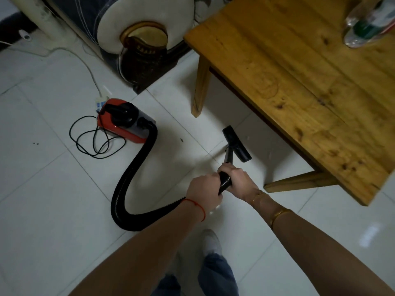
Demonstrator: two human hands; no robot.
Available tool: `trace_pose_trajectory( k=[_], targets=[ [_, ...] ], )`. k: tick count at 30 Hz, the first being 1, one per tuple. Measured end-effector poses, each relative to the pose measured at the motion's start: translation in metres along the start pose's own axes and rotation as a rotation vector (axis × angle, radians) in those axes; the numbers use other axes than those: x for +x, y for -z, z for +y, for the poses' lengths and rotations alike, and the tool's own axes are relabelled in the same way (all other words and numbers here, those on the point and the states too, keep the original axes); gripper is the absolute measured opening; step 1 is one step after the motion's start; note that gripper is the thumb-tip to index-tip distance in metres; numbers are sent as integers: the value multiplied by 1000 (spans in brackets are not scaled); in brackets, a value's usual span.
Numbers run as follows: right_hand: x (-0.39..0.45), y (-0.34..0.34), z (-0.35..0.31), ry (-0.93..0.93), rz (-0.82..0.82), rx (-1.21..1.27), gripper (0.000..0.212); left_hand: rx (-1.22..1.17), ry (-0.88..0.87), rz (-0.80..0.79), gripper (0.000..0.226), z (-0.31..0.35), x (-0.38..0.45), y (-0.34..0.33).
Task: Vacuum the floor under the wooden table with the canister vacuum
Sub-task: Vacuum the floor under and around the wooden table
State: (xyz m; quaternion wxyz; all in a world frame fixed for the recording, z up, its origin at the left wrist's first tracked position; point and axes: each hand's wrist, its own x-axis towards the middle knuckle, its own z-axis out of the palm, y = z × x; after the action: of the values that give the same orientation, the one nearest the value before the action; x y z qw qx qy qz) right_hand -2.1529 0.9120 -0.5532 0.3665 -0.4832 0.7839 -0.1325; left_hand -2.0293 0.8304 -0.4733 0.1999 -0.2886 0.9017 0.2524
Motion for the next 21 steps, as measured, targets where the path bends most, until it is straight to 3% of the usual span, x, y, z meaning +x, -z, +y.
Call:
trace_pose_trajectory(
  k=[10, 21],
  targets=[
    [-1, 45, 71, 55, -5, 33, 29, -112, 43, -19, 22, 64, 43, -6],
    [-26, 20, 41, 59, -21, 79, 30, -9, 39, -44, 30, 52, 4, -13]
  ],
)
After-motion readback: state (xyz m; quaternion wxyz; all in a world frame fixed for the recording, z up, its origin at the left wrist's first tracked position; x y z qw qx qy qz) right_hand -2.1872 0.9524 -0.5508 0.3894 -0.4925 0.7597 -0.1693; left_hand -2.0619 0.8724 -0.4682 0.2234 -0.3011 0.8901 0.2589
